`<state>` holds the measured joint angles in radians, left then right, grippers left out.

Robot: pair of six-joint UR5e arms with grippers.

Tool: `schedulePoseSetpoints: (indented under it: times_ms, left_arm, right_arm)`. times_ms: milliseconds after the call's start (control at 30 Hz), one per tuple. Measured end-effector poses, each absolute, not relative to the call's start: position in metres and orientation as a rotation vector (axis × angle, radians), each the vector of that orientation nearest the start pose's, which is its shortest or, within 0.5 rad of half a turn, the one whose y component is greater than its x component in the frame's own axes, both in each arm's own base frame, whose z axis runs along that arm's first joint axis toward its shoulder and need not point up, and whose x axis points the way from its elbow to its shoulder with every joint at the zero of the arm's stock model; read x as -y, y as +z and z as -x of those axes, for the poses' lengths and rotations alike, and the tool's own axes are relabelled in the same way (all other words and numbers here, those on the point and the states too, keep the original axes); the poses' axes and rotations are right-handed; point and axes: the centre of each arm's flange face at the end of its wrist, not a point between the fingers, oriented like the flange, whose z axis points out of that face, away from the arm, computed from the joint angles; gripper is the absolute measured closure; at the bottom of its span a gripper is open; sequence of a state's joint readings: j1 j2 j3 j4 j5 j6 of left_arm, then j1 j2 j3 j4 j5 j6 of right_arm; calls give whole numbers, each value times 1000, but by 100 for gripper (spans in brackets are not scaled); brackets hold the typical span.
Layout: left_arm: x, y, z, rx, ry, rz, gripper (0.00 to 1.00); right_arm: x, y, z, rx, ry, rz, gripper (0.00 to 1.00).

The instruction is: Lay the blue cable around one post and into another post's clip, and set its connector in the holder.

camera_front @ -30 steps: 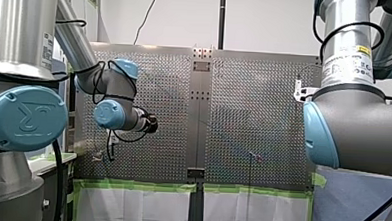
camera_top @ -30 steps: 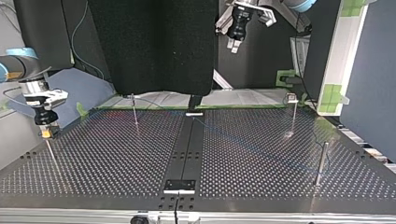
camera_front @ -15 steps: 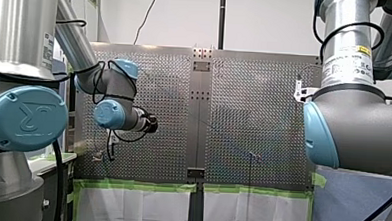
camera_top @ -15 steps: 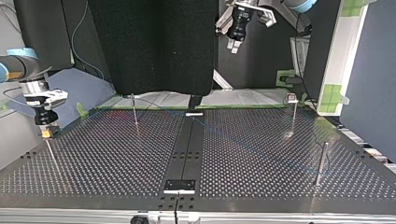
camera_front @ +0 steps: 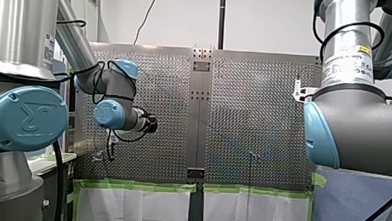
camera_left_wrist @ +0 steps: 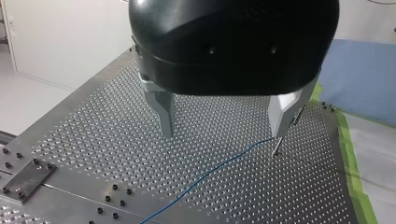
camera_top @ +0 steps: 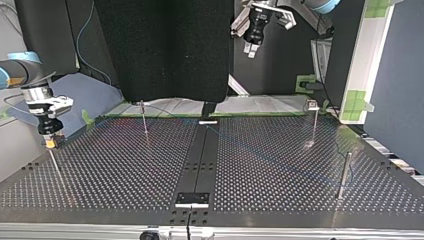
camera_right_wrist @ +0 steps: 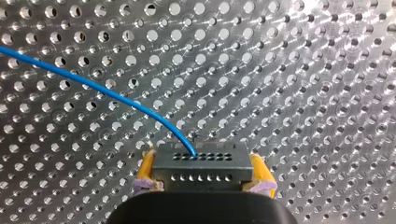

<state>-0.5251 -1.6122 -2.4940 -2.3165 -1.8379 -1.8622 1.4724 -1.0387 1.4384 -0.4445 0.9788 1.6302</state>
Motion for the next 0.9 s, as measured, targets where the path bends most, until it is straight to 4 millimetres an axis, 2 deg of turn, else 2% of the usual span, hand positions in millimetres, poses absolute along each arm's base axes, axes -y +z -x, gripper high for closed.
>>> schedulePoseSetpoints:
  times_ms: [900]
  left_arm:
    - [254,153,-225,-1720,-380,1,0]
  right_arm:
    - [681,284,-122,958,1610,-1524,100]
